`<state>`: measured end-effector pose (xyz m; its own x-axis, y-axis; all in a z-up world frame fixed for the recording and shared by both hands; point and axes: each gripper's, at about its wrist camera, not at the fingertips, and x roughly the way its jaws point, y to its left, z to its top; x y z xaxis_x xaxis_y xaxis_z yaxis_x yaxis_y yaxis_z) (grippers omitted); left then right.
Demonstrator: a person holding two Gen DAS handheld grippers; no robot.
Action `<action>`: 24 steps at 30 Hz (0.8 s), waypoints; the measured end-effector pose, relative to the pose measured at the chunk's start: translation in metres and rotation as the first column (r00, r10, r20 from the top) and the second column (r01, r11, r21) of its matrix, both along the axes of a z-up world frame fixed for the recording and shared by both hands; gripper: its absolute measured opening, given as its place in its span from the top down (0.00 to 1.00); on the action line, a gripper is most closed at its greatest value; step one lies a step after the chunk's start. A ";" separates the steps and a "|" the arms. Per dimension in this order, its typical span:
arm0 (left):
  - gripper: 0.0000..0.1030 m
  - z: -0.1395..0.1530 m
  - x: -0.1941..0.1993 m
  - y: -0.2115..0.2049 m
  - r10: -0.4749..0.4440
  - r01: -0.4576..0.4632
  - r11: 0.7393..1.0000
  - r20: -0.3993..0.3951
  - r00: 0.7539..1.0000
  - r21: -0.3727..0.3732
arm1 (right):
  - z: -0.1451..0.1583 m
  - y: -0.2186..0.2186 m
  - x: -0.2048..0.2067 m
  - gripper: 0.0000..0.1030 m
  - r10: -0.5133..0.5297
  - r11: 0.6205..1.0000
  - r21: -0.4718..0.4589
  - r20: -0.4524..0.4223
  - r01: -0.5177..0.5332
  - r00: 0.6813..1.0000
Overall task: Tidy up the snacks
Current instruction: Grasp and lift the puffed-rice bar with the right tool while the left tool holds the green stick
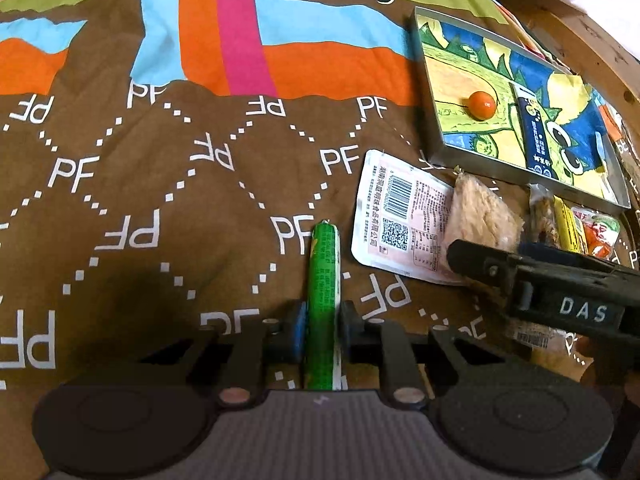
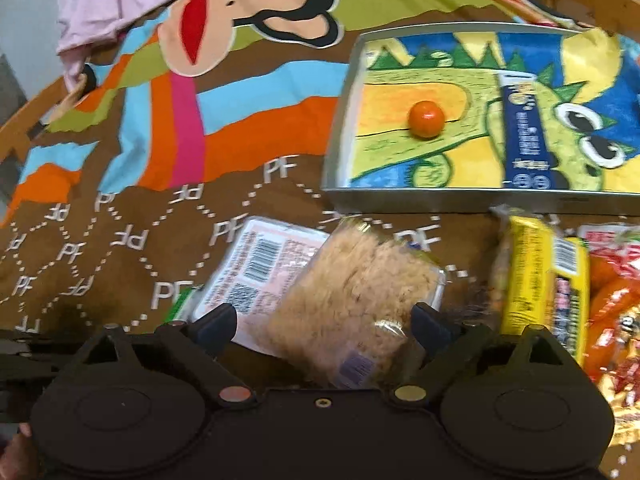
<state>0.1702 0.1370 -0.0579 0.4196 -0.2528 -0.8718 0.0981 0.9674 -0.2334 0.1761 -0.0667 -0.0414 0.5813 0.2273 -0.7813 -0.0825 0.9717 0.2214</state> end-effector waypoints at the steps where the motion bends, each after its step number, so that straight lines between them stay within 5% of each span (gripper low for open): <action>1: 0.79 0.000 0.000 0.001 0.002 -0.002 1.000 -0.001 1.000 -0.003 | 0.000 0.000 -0.001 0.13 0.013 1.000 0.000 0.008 -0.013 1.000; 7: 0.81 0.001 -0.003 0.005 0.010 -0.010 1.000 -0.012 1.000 -0.007 | 0.011 -0.001 -0.007 0.22 0.105 0.989 0.104 0.028 -0.107 0.994; 17: 0.81 0.001 -0.003 0.005 0.021 -0.021 1.000 -0.013 1.000 -0.011 | -0.001 -0.014 -0.002 0.07 -0.064 0.986 0.148 -0.066 0.073 0.996; 21: 0.82 0.001 -0.003 0.006 0.024 -0.024 1.000 -0.016 1.000 -0.014 | -0.001 -0.004 0.008 0.05 -0.081 0.978 0.191 0.001 0.079 0.997; 24: 0.82 0.001 -0.003 0.005 0.019 -0.020 1.000 -0.012 1.000 -0.012 | 0.002 0.004 0.015 0.14 -0.085 0.982 0.171 0.055 0.074 0.995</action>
<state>0.1671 0.1418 -0.0572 0.4141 -0.2550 -0.8738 0.0763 0.9663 -0.2459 0.1907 -0.0629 -0.0399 0.6488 0.3036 -0.6978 -0.0248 0.9249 0.3793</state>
